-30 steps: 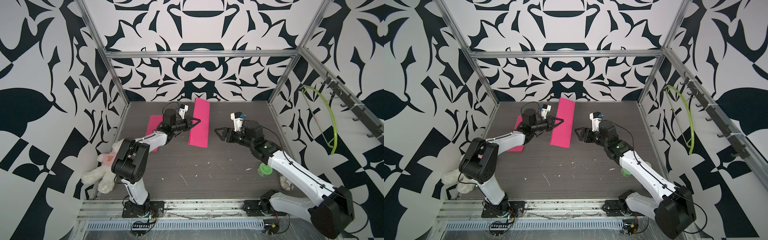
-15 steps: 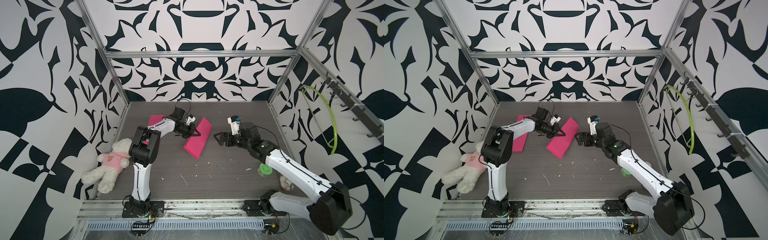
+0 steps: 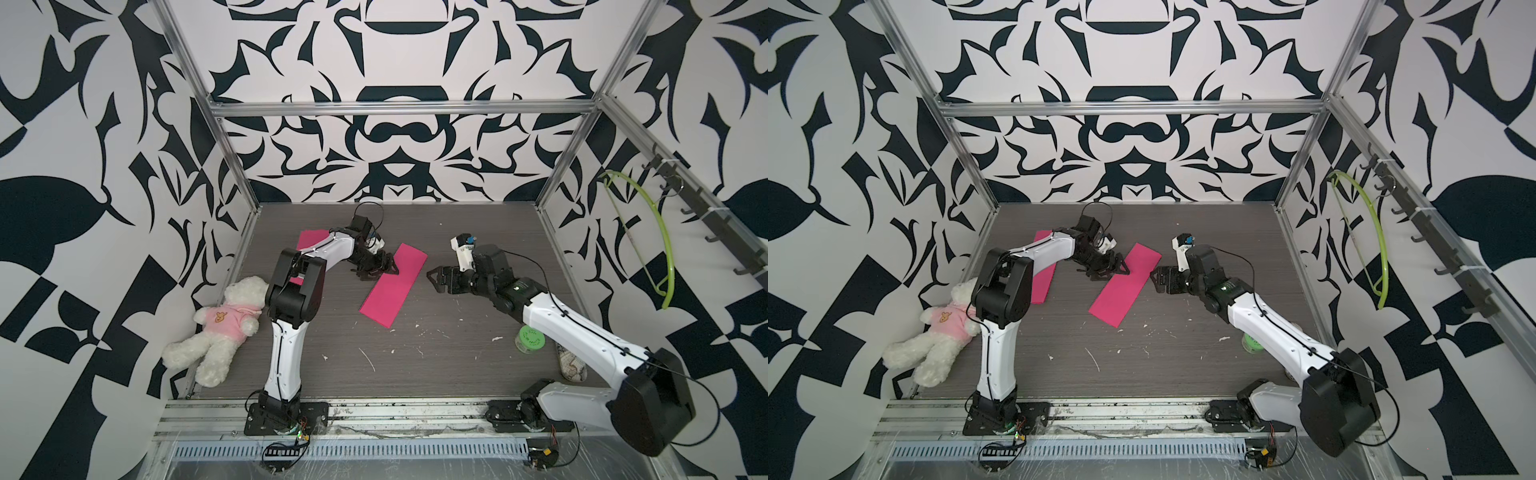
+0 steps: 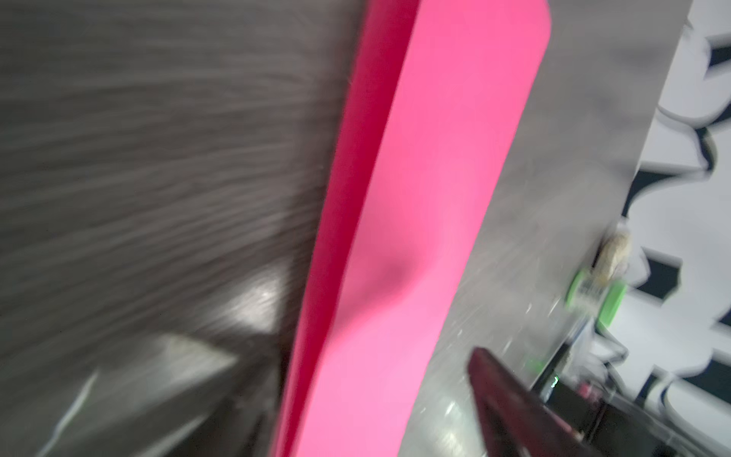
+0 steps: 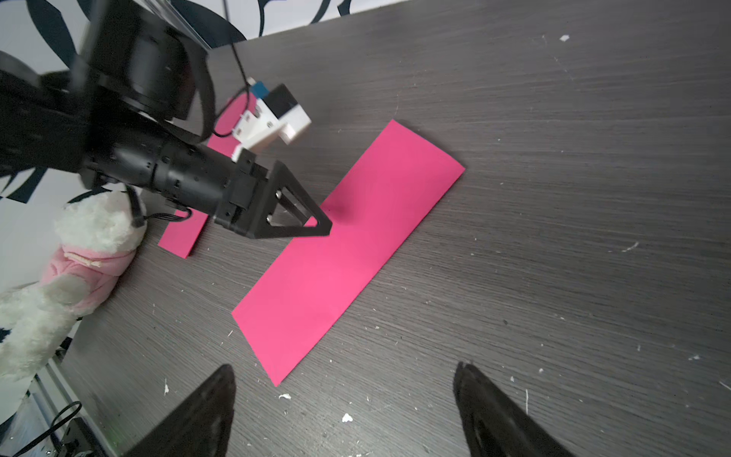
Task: Fold the rectangular paper in half along the long edge
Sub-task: Fold the paper at the center of the board.
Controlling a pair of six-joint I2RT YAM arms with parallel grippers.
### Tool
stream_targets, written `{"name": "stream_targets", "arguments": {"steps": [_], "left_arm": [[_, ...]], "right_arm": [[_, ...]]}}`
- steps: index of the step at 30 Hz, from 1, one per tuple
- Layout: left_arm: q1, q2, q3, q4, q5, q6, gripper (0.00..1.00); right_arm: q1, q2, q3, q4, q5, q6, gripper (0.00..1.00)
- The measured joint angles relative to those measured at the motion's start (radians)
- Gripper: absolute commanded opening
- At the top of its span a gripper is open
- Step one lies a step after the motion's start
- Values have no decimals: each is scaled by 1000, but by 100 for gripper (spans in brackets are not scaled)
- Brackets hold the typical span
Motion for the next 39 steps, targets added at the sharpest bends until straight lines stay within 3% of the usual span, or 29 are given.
{"name": "stream_targets", "arguments": {"steps": [5, 12, 21, 27, 31, 39], "left_arm": [[-53, -156, -164, 101, -195, -66, 99], [-138, -517, -511, 327, -429, -249, 99], [-347, -803, -842, 431, -649, -492, 99], [-415, -894, -919, 436, -729, -601, 99], [-430, -899, -919, 438, -754, -628, 99], [-432, -885, -914, 460, -757, -628, 99]], "right_arm": [[5, 143, 87, -15, 18, -26, 78], [19, 420, 276, -9, 23, -62, 48], [20, 805, 611, -8, 7, -97, 16], [20, 967, 742, -15, 14, -95, 13], [16, 979, 749, -16, 28, -95, 11], [-2, 856, 555, 27, 75, -80, 9]]}}
